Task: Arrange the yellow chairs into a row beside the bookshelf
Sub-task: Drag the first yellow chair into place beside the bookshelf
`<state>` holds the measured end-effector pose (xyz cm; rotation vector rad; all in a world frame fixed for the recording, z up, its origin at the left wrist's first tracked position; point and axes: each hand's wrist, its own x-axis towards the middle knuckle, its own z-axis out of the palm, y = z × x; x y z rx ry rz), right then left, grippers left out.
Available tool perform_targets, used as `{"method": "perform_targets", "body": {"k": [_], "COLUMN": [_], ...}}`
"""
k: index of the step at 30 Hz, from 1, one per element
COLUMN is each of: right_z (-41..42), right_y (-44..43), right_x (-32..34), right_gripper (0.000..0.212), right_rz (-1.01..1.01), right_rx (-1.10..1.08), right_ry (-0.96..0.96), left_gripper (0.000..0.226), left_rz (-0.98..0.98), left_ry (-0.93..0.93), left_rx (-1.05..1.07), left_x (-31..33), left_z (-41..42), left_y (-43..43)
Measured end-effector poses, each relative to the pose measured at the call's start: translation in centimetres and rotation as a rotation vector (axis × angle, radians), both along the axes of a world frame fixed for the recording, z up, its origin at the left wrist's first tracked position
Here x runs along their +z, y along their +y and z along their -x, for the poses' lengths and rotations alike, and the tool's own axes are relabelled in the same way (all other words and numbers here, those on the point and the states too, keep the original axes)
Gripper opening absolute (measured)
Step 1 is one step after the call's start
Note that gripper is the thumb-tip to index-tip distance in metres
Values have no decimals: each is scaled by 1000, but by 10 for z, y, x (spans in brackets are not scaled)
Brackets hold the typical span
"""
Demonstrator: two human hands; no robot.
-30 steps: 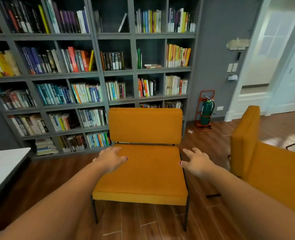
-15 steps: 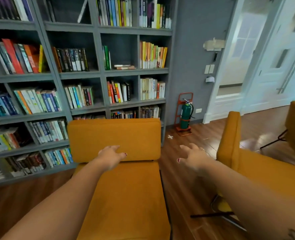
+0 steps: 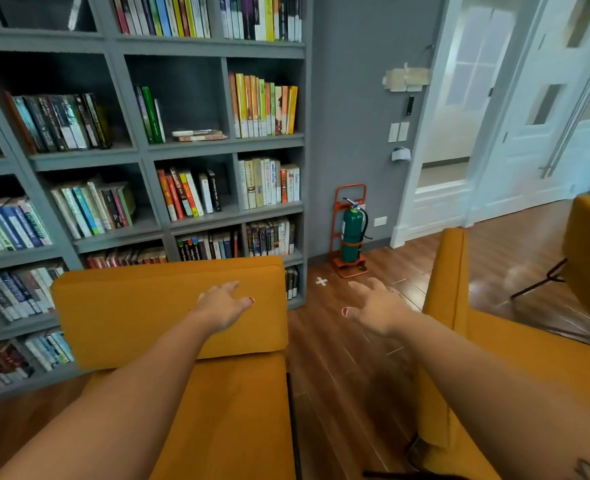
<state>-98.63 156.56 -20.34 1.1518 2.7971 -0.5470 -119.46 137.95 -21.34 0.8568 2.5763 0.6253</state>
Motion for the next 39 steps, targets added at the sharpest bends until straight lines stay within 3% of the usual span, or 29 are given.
{"method": "perform_targets", "body": {"k": [7,16,28,39], "right_z": [4,49,218,381], "right_y": [97,164,202,193], "right_x": [6,-5,-35,-40], "right_gripper": [67,69,70,70], "right_rz": [76,154,161,170], "right_rx": [93,210,360,487], "right_ry": [-1,-1,-72,-135], "left_gripper": [62,70,69,62], "left_rz": [-201,-224,-167,-237], "left_ry": [-191,-237,-230,-219], "left_rx": [268,445,571,640], "left_x": [-7,-31,-58,-68], "left_z": [3,19,150,293], "left_y": [90,132,165,153]}}
